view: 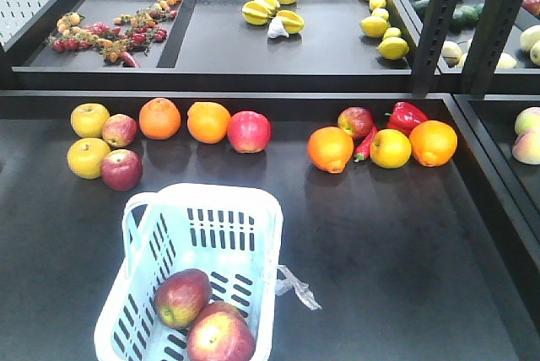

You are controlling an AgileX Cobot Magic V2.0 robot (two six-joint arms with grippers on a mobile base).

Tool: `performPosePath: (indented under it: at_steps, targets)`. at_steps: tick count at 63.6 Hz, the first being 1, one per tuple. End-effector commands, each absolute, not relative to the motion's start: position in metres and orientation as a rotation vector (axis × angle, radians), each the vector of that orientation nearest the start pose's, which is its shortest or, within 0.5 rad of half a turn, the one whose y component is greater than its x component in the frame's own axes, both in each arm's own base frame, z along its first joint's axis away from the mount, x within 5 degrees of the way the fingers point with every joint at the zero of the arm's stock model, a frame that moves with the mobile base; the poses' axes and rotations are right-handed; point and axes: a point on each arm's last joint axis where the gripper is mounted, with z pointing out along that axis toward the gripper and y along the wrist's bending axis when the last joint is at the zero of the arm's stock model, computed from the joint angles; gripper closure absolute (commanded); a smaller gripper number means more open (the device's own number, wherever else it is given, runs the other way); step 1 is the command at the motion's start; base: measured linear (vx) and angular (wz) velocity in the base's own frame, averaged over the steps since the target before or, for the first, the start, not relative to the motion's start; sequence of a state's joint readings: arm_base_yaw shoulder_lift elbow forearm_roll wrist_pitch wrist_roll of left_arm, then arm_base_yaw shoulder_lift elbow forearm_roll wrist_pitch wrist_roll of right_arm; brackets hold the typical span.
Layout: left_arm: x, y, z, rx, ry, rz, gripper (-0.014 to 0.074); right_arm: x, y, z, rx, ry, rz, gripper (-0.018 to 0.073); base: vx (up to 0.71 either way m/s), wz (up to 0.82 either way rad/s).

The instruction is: Pick three apples into basket with both arms

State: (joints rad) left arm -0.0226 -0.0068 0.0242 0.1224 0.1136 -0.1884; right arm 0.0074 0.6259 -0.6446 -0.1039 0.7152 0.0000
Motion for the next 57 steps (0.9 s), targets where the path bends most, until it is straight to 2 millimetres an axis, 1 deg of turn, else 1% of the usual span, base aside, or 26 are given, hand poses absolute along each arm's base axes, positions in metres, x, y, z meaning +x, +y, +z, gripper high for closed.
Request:
performPosePath:
  at_steps: [1,15,57]
  targets:
    - [0.0561,-0.0011,0.1984,-0.056,1.503,-0.091,0.0603,0.1182,-0.0064,0.3287,-0.061,2.091,-0.134,0.0568,0.00,0.00]
    - [0.0557,-0.0016,0.2030,-0.062,1.455,-0.111,0.0603,0.1182,-0.0064,0.3287,-0.061,2.091,-0.134,0.0568,0.00,0.00]
    - [0.0558,-0.0016,0.2028,-0.062,1.458,-0.110,0.0603,0.1182,-0.0064,0.3287,-0.061,2.091,-0.134,0.0568,0.00,0.00]
